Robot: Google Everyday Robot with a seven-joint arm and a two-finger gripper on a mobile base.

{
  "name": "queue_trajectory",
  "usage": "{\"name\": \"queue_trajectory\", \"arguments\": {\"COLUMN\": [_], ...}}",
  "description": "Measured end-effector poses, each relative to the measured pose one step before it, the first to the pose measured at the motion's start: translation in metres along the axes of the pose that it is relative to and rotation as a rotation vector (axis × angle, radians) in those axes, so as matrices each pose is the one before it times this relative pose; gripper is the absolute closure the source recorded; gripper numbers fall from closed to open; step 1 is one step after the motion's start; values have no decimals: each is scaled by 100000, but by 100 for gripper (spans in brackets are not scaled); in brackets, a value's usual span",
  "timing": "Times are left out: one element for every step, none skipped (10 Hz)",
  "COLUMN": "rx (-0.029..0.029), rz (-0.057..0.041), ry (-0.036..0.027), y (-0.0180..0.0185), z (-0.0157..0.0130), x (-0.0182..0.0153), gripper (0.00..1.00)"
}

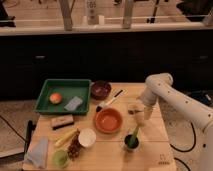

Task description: Place fork in paper cup

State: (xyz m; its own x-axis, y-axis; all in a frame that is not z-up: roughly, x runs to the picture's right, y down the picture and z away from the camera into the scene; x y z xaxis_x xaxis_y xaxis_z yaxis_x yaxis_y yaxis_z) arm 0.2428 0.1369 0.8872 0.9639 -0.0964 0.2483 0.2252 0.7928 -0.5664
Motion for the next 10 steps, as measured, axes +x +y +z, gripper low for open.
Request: {"name": "queue_trajectory", "arguments": {"rx": [-349,-393,-313,-483,-603,-797,-808,150,-14,-116], "rz": [-293,-658,-415,-636,-243,-175,10,24,165,-41], "ry": [-539,-675,-302,-342,-282,-835,-674,-683,-728,-223], "y": [-25,-149,-96,-190,11,-35,70,-134,-29,-7], "z": [455,522,325,282,215,288,199,170,76,61], "x": [-44,-196,-108,-130,8,72,81,57,87,-11], "gripper": [30,42,49,61,68,81,91,98,100,100]}}
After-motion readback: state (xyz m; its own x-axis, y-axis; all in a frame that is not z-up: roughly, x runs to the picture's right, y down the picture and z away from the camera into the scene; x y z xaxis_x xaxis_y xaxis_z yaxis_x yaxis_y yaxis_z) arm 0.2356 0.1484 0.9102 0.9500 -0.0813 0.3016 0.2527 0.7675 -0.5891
